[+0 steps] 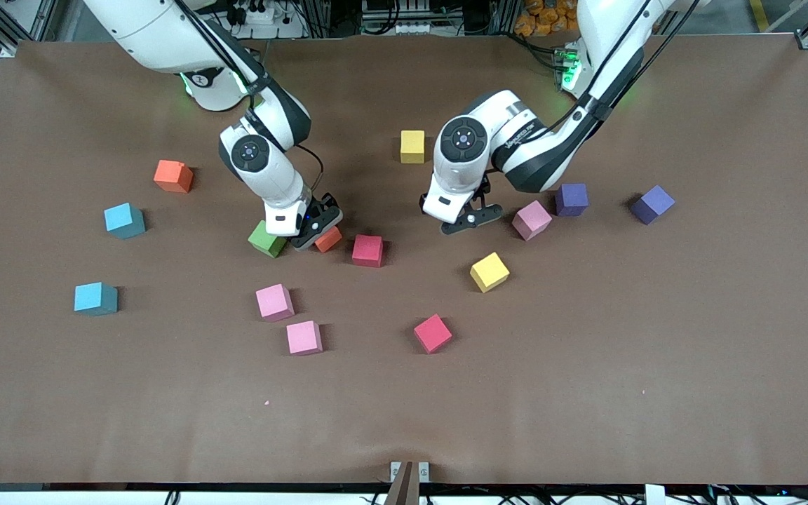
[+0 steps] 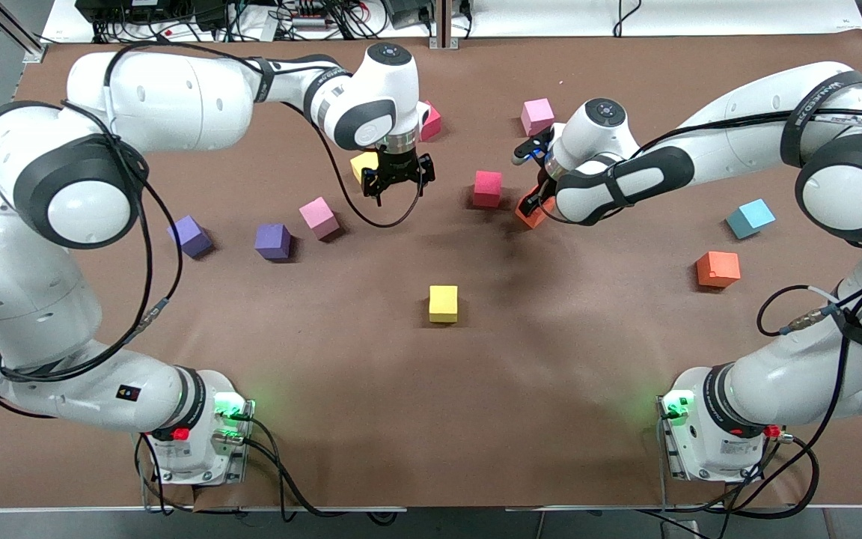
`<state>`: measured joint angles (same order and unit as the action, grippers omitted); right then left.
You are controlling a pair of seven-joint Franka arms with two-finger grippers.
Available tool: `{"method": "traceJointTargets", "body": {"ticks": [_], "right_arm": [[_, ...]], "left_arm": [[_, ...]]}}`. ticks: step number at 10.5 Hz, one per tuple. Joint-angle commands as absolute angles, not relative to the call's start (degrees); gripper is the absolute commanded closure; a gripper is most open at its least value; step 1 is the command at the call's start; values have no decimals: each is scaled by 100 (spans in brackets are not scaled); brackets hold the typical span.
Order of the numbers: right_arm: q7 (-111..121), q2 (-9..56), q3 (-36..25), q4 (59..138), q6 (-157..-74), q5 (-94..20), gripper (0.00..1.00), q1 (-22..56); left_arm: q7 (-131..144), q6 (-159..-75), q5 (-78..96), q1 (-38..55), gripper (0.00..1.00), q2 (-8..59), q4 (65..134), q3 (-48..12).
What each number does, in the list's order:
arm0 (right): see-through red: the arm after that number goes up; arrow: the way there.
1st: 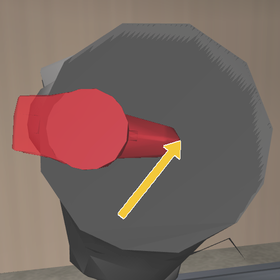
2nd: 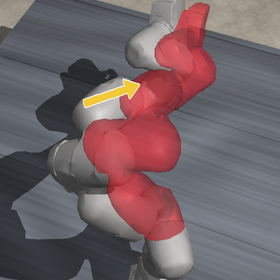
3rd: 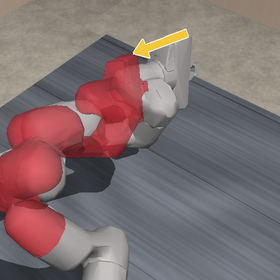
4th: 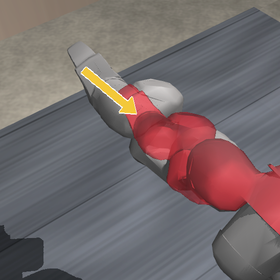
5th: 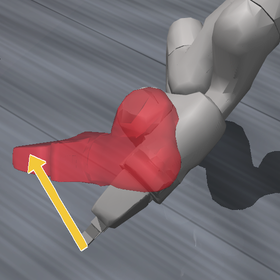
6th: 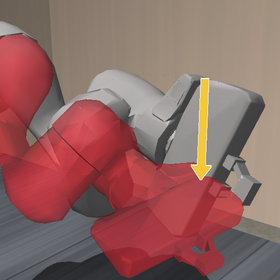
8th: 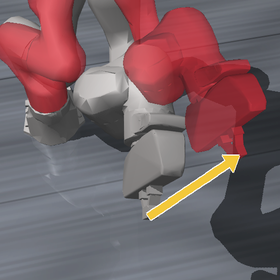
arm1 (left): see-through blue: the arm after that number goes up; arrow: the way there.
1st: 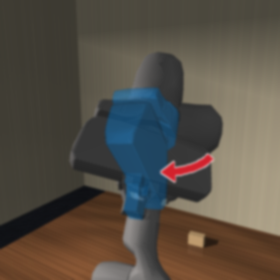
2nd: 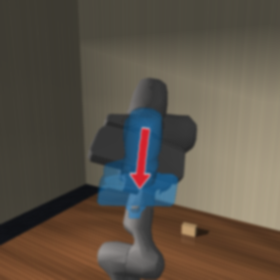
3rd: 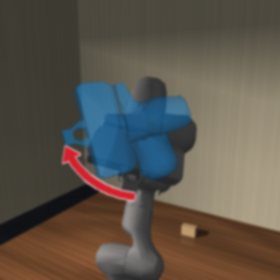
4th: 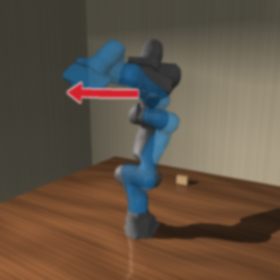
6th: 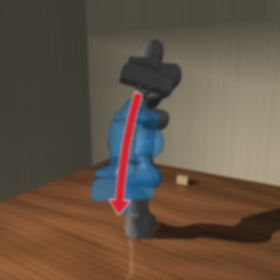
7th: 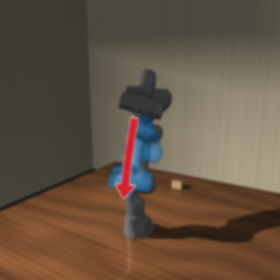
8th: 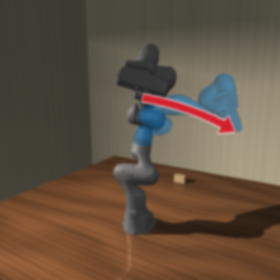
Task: Arrange 11 blocks into digit 3
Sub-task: 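Place the orange block beside yellow while the left gripper reaches another yellow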
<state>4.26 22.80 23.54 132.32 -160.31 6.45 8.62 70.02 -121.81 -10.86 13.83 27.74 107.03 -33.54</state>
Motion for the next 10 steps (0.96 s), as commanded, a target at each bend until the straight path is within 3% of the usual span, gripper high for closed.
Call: {"method": "traceJointTargets", "body": {"ticks": [1,6,10], "right_arm": [[387,1944,2294,13184,-15604,1061,75,940],[903,1283,2381,13210,-14695,1521,76,1651],[1125,1538,3460,13227,-14774,1503,76,1696]], "left_arm": [[7023,-12067,-1257,1266,0,2918,10477,-3271],[6636,-12067,-1607,1266,0,3558,9459,-2637],[6434,-12067,-1855,1257,0,3840,9193,-2294]]}}
